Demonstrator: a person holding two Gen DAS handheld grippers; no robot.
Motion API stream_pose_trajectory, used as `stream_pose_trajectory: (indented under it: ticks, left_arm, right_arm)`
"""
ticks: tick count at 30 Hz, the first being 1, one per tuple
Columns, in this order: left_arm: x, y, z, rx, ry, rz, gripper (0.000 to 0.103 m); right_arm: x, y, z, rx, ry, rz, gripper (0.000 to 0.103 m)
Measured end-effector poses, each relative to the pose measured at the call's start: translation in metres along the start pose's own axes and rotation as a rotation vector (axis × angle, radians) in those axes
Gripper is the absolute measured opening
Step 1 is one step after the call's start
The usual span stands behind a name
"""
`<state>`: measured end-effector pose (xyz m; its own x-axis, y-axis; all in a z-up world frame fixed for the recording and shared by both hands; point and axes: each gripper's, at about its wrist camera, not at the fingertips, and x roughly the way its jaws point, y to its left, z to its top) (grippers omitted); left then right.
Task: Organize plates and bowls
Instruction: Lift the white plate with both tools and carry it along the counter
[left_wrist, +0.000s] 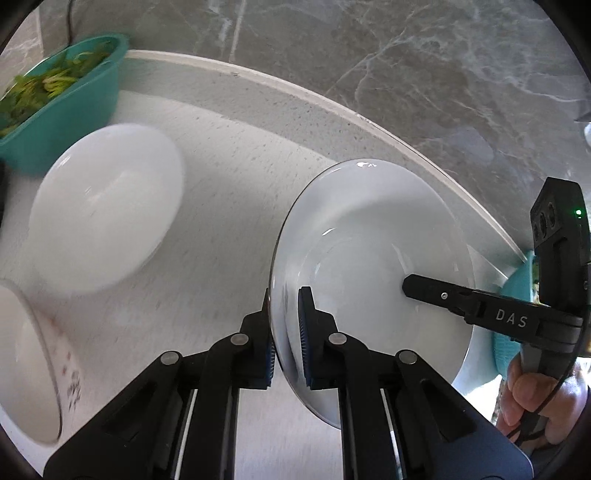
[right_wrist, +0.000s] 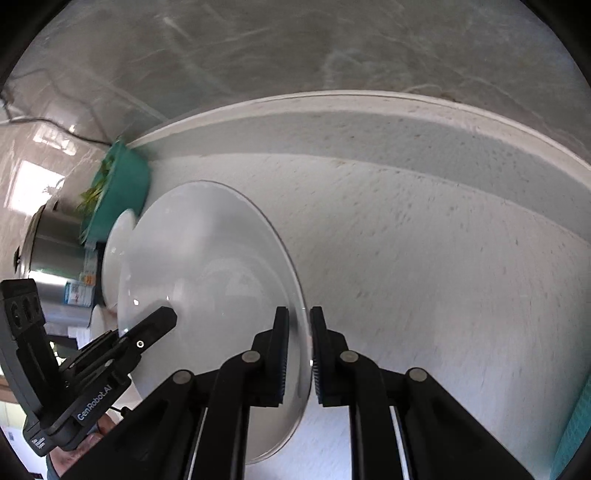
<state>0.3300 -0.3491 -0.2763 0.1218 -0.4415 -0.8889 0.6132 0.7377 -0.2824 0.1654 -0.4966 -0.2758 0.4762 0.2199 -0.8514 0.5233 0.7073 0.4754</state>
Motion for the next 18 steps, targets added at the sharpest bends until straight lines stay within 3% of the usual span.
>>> stream_pose_trajectory:
  ticks: [10,18]
  left_arm:
    - [-0.063,0.044,-0.061,-0.057,-0.007,0.005,0.009]
    - [-0.108,0.089,-0.167,-0.157,0.048,0.029,0.009]
  right_arm:
    - [-0.016,0.052,-0.058,-0.098,0.053,0.039,0.014]
    - [0.004,0.111,-0.112,-0.221,0.168,0.064,0.016]
